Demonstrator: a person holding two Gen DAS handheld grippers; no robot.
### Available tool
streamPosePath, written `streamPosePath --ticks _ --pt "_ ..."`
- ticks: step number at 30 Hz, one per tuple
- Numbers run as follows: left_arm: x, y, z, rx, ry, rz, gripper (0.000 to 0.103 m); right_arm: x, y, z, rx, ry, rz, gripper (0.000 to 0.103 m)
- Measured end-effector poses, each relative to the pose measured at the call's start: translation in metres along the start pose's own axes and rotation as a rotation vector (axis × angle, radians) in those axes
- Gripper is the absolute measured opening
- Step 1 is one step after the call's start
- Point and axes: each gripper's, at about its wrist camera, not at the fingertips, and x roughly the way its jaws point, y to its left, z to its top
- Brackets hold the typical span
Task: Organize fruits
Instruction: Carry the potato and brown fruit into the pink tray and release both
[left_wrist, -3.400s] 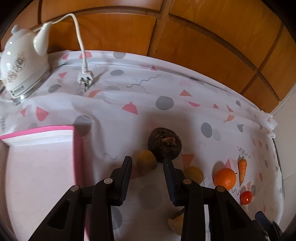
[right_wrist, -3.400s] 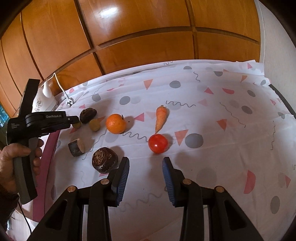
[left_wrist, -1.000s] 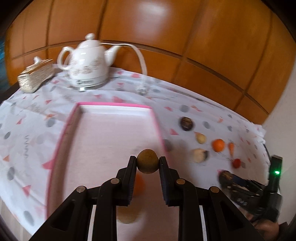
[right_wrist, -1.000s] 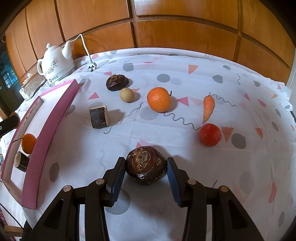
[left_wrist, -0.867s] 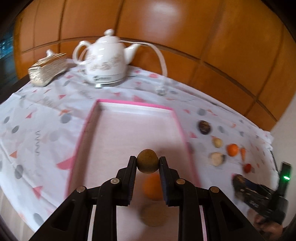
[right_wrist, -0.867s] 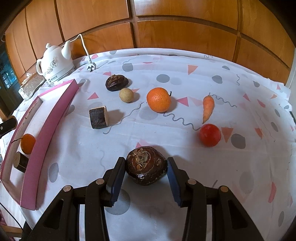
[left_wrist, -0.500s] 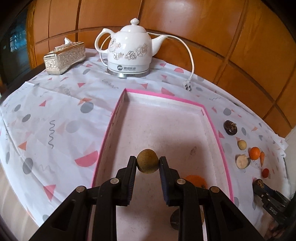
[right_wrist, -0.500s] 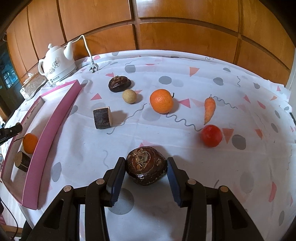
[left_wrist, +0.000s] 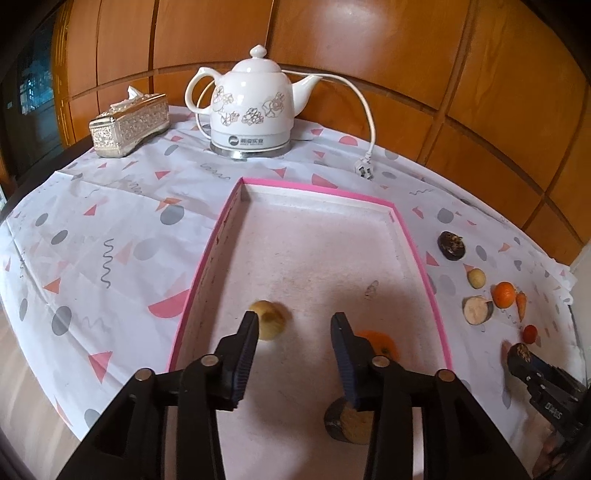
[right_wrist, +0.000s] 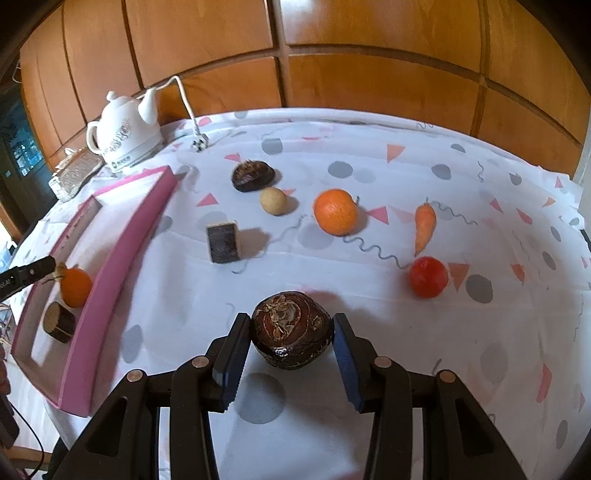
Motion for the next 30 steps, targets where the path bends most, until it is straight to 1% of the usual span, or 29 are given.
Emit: streamPosePath --ticks 4,6,10,16,20,26,30 --pt "-0.006 -0.003 -0.001 -0.002 -0.007 -0.012 0.043 -0.006 0.01 0.005 -0.018 -0.017 0.03 0.045" --pt "-0.007 -0.004 -0.002 0.003 -0.007 -0.015 0.043 -0.007 0.018 0.008 -0.029 -0.017 0.059 0.045" --pt "-0.009 -0.004 -0.003 0.003 -0.006 -0.015 0.045 -0.009 0.039 0.013 -0.084 -0.024 0.104 0.045" --pt "-0.01 0.0 -0.007 -0.005 -0.005 -0.009 0.046 -0.01 0.065 0.024 -0.122 -0.021 0.201 0.045" --pt "-0.012 0.007 -0.008 -0.026 -0.015 -0.002 0.052 -0.009 0.084 0.032 -0.155 -0.019 0.249 0.045" --pt "-0.015 0.016 -0.008 -0.04 -0.023 0.007 0.052 -0.005 0.121 0.046 -0.224 -0.03 0.298 0.045" --pt "-0.016 0.019 -0.009 -0.039 -0.027 0.014 0.052 0.006 0.142 0.056 -0.25 -0.025 0.313 0.045"
